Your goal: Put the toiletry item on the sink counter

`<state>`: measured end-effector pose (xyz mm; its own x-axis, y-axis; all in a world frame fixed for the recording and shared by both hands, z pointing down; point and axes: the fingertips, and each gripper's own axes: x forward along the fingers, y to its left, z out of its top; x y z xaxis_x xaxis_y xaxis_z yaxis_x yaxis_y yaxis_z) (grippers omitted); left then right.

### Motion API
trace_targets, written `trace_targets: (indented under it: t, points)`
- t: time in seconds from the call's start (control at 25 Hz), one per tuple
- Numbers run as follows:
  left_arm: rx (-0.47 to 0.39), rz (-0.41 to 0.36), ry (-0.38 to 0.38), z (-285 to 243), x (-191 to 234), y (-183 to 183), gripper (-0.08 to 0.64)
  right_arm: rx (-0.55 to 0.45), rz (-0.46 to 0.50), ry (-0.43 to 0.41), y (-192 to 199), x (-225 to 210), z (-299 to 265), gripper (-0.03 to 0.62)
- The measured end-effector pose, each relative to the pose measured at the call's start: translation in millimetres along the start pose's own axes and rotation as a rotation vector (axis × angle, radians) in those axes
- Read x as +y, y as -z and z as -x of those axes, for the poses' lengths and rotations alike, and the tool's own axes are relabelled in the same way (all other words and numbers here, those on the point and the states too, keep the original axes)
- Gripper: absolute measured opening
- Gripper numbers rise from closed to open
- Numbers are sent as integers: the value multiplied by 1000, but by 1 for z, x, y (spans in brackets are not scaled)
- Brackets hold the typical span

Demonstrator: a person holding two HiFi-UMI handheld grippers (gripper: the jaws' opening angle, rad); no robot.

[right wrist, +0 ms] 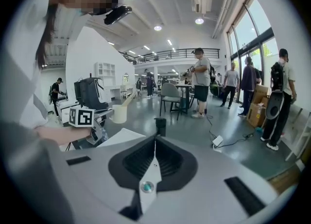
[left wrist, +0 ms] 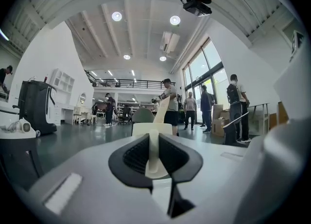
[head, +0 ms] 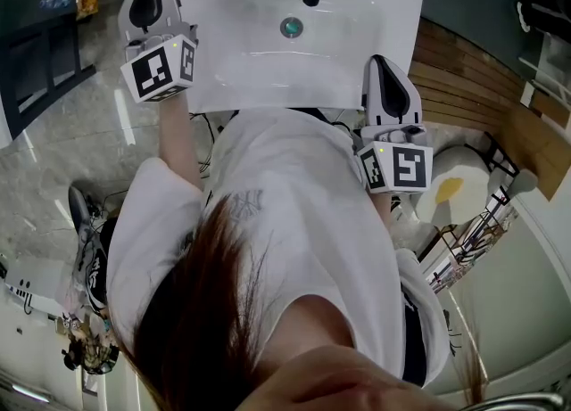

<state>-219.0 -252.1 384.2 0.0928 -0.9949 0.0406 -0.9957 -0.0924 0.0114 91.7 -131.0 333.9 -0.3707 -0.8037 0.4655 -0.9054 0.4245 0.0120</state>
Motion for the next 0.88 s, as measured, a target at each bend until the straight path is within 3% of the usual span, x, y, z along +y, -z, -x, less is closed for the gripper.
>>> trace_targets:
  t: [0.88]
  points:
    - [96, 15, 39, -11, -10, 56, 48, 49, -5, 11, 9, 1, -6, 11]
